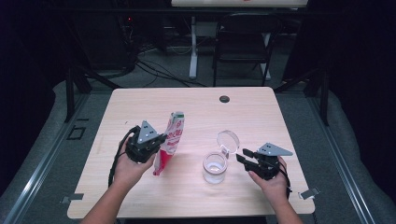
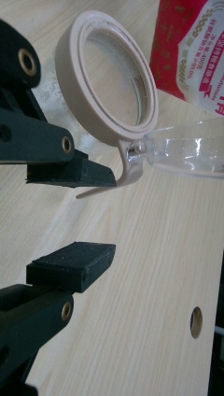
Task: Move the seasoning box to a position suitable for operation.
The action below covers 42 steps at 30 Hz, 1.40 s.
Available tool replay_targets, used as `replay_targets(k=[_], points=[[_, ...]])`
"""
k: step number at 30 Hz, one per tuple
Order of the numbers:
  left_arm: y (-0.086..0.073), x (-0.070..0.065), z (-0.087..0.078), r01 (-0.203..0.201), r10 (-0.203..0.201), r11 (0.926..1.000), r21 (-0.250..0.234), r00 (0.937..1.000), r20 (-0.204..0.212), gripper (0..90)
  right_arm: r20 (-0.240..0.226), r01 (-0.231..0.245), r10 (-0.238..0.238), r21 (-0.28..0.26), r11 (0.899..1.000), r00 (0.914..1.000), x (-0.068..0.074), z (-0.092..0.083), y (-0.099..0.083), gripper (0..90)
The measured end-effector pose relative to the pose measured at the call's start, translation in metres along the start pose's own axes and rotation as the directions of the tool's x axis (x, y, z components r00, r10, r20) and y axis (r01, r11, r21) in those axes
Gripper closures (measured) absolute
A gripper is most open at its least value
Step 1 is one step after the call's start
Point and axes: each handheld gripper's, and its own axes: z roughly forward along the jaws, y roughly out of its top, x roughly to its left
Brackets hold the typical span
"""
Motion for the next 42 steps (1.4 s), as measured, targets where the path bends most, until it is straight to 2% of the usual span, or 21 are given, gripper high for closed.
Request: replay_targets(k=[6, 11, 15, 18, 22, 28, 32, 36, 38, 40, 42], points=[[0.003, -0.011, 0.004, -0.022, 0.022, 0.9997, -0.008, 0.9993, 0.031, 90.0, 0.02, -0.01, 0.01, -0.015, 1.0, 0.9997, -0.001, -0.002, 0.001, 55.4], [0.0, -0.016, 0.004, -0.029, 0.03, 0.9993, -0.024, 0.9981, 0.054, 90.0, 0.033, 0.02, -0.019, -0.032, 0.999, 0.9993, 0.002, -0.004, 0.003, 53.2], [-0.003, -0.021, 0.002, -0.037, 0.039, 0.9989, -0.027, 0.9965, 0.074, 90.0, 0.023, 0.013, -0.013, -0.011, 1.0, 0.9996, 0.002, -0.005, 0.004, 58.8], [-0.007, -0.024, 0.0, -0.038, 0.04, 0.9987, -0.033, 0.9952, 0.089, 90.0, 0.0, 0.019, -0.019, -0.031, 0.999, 0.9998, 0.001, -0.009, 0.005, 62.8], [-0.015, -0.025, -0.003, -0.018, 0.024, 0.9987, -0.048, 0.9926, 0.119, 90.0, -0.006, 0.052, -0.052, -0.063, 0.997, 0.9986, 0.004, -0.019, 0.013, 66.9], [-0.027, -0.031, -0.008, -0.008, 0.017, 0.9977, -0.068, 0.9899, 0.14, 90.0, -0.026, 0.11, -0.113, -0.097, 0.989, 0.9933, 0.015, -0.033, 0.025, 71.4], [-0.037, -0.037, -0.01, 0.007, 0.006, 0.9966, -0.082, 0.9873, 0.159, 90.0, -0.046, 0.144, -0.15, -0.12, 0.982, 0.9876, 0.024, -0.04, 0.035, 71.5], [-0.048, -0.043, -0.012, 0.029, -0.012, 0.995, -0.095, 0.9849, 0.173, 90.0, -0.08, 0.181, -0.194, -0.147, 0.972, 0.9777, 0.035, -0.048, 0.045, 71.4], [-0.052, -0.044, -0.012, 0.038, -0.02, 0.9947, -0.096, 0.9834, 0.18, 90.0, -0.125, 0.194, -0.213, -0.149, 0.97, 0.969, 0.041, -0.049, 0.05, 69.9], [-0.056, -0.046, -0.012, 0.04, -0.021, 0.9947, -0.094, 0.9823, 0.186, 90.0, -0.154, 0.208, -0.229, -0.14, 0.968, 0.9611, 0.047, -0.047, 0.053, 68.4], [-0.059, -0.048, -0.012, 0.034, -0.017, 0.9954, -0.09, 0.9822, 0.187, 90.0, -0.174, 0.241, -0.26, -0.123, 0.963, 0.9498, 0.054, -0.041, 0.056, 66.8]])
